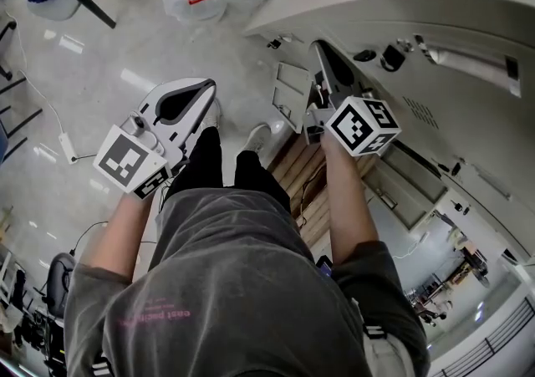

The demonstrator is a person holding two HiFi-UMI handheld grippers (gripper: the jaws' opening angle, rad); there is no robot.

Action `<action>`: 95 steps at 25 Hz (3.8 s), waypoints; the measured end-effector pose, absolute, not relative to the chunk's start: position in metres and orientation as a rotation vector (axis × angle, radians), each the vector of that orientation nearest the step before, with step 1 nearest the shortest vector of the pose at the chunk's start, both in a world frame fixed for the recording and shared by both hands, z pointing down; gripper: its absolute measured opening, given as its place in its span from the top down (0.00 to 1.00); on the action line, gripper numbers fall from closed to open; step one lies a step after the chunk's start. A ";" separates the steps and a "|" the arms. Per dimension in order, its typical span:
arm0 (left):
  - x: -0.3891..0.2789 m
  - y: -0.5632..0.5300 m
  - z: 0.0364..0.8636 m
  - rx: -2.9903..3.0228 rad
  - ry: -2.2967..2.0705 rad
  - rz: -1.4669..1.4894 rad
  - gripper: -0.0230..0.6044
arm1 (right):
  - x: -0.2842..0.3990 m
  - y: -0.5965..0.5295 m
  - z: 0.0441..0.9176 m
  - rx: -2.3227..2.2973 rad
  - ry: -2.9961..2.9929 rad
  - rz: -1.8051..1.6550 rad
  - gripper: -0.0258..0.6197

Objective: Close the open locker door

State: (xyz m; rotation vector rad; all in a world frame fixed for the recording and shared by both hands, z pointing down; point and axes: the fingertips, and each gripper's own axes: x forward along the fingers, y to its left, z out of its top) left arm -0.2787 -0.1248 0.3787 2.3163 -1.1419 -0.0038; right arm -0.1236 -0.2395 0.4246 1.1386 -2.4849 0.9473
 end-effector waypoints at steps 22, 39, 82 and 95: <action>-0.243 -0.124 0.347 2.452 -0.988 -0.007 0.95 | -0.085 -0.197 0.395 1.271 -2.473 0.956 0.91; -0.046 -0.074 0.274 2.747 -0.583 0.100 0.95 | 0.111 -0.081 0.342 1.760 -2.435 0.945 0.91; 0.444 0.094 0.272 2.841 0.109 0.345 0.95 | 0.619 0.179 0.357 2.531 -1.934 0.999 0.91; 0.460 0.105 0.288 2.813 0.160 0.393 0.95 | 0.621 0.195 0.384 2.521 -1.919 1.124 0.90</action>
